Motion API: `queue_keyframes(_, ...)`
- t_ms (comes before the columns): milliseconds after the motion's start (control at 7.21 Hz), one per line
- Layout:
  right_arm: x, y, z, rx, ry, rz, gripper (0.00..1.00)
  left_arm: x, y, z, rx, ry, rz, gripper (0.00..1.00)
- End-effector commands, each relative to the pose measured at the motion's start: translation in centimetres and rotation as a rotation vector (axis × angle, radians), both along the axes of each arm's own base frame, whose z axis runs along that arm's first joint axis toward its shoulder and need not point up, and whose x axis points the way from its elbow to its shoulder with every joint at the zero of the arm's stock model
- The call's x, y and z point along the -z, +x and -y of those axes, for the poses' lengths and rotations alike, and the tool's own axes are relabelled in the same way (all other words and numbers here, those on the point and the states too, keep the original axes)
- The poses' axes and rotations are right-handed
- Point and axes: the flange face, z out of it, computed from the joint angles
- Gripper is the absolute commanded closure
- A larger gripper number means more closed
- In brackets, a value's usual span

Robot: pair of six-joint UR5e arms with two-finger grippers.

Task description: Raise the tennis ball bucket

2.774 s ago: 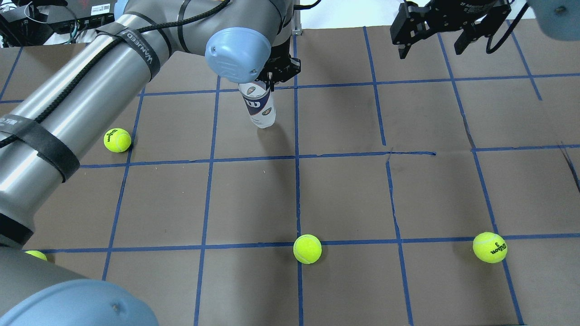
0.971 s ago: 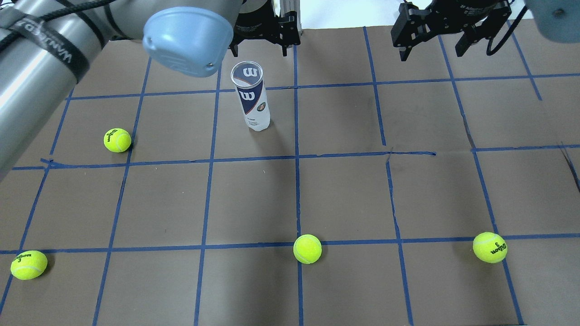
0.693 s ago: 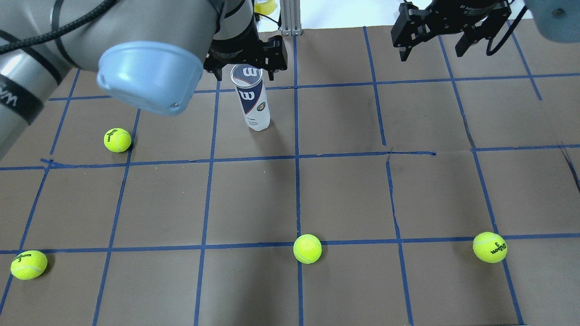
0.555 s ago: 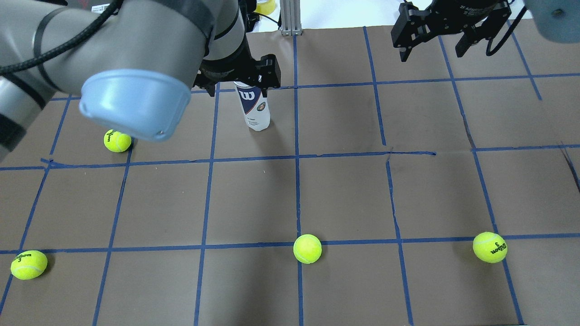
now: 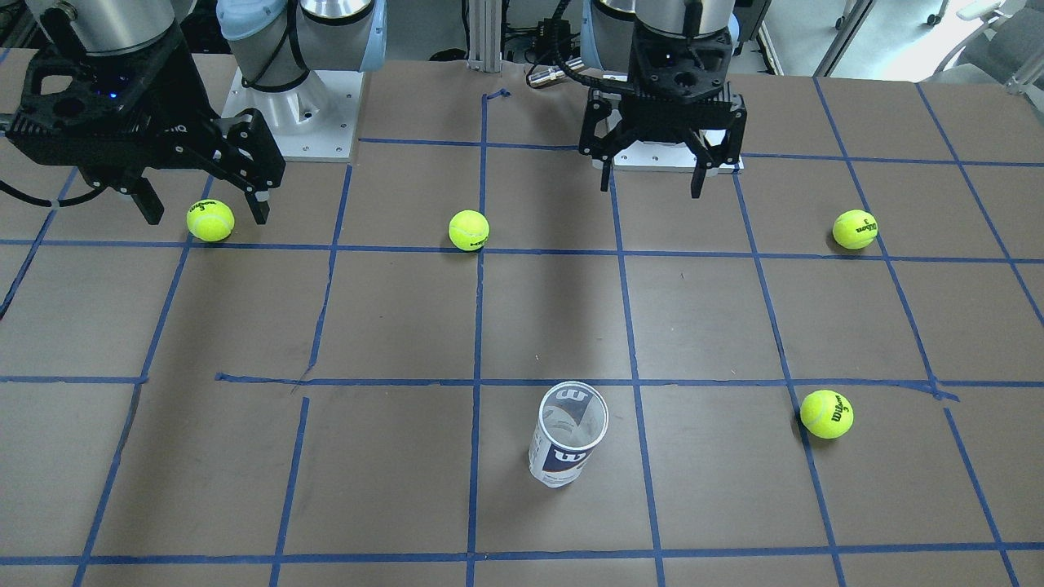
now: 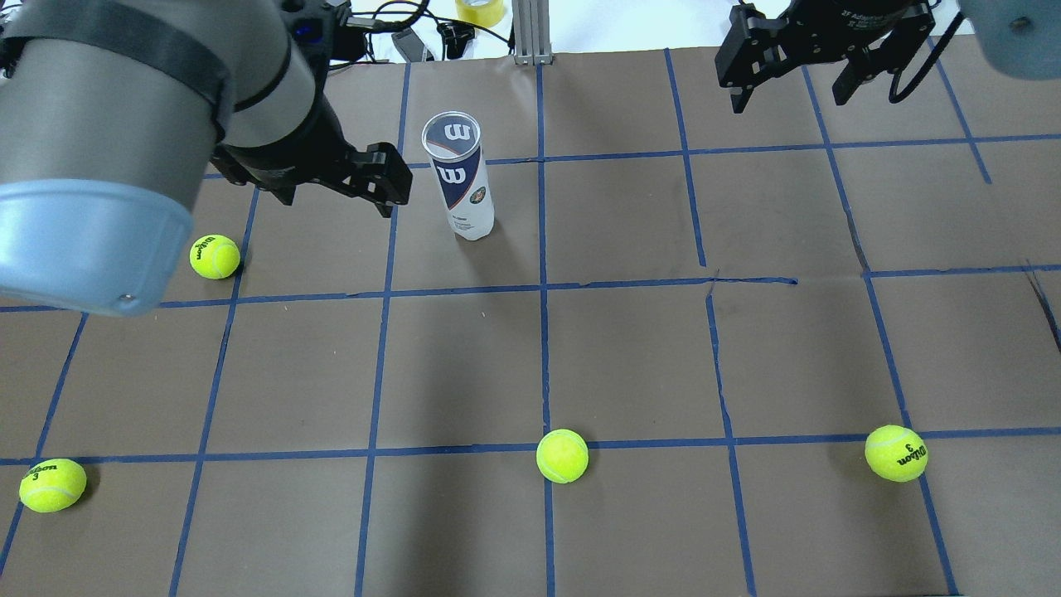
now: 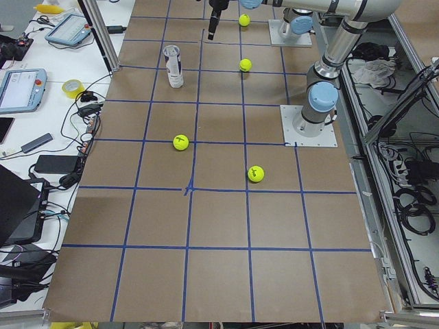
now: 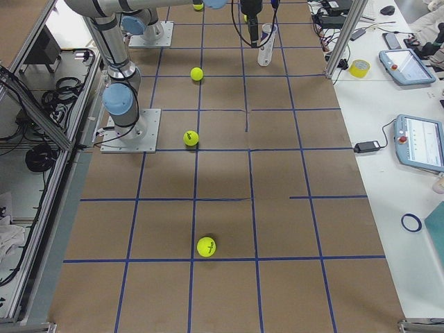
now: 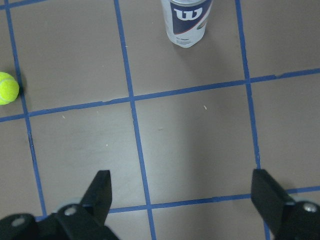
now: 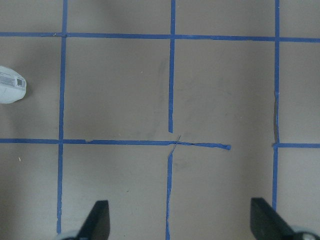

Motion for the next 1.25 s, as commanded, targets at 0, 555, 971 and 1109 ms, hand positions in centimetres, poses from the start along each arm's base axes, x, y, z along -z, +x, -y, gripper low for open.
queue_keyframes(0,0.0,-0.1,0.0,0.0,0.001,-0.003,0.0,-2.5,4.6,3.1,-0.056,-0.026,-0.087,0.0)
queue_keyframes(555,0.0,0.0,-0.1,-0.002,0.001,-0.003,0.0,-2.1,4.6,2.0,-0.037,0.011,-0.077,0.0)
queue_keyframes(971,-0.4,-0.1,-0.4,0.0,-0.005,-0.013,0.0,-2.1,4.6,2.0,-0.037,0.01,-0.077,0.0)
queue_keyframes(1109,-0.4,-0.1,-0.4,0.003,-0.007,-0.014,0.0,-2.1,4.6,2.0,-0.037,0.008,-0.078,0.0)
